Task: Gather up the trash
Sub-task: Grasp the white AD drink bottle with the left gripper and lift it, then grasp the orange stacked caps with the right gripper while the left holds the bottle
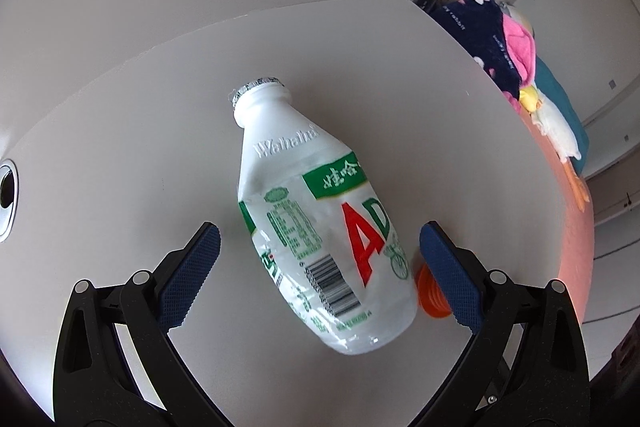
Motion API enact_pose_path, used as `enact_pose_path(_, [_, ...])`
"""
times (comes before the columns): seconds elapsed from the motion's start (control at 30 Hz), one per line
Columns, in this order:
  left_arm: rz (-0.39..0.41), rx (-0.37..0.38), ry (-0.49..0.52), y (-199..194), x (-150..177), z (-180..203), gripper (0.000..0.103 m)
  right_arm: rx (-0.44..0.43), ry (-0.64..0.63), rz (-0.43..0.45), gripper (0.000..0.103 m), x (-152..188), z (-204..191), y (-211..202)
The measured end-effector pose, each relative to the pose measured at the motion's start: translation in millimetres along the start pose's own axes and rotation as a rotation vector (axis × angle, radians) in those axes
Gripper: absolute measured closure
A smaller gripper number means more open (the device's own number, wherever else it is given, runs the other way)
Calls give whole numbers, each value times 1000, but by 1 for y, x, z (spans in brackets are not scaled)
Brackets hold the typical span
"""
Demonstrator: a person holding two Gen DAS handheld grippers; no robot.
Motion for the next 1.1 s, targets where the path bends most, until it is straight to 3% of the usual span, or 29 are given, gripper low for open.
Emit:
enact_pose_path(0.3, [3,-106,-11,12,-13,-7,7,13,-52,-7,17,-19,-20,22])
enact_pose_path(0.57, [20,-190,51,18,-13,-11,7,8,-52,-56,39,-23,-27,45])
enact_pose_path(0.63, [29,-202,61,17,-13,-13,9,-14,-53,-49,57,-23,-28,44])
enact_pose_path(0.67, [35,-204,64,16,-13,-13,13,-28,-56,-49,59,-23,-29,43])
enact_pose_path(0.73, [47,-191,71,14,-14,-13,21,-18,-64,-55,59,-21,-29,42])
enact_pose_path(0.8, [55,-175,84,12,-14,-11,39,-15,-76,-54,59,-19,-28,41])
enact_pose_path(0.97, [59,-76,59,5,-8,-13,42,-29,-46,-51,59,-15,-21,33])
enact_pose_path(1.1, [68,-46,58,-3,0,-12,42,-29,-34,-42,59,-13,-15,23])
Point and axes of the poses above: each gripper's, at about its wrist camera, not at the fingertips, and y roughly the way its jaws point, z to its right, x to its underside, the point moved 6 cm from there along y, roughly the way its jaws point, and after that the axes turned 3 degrees about -z, right-handed, at the moved point
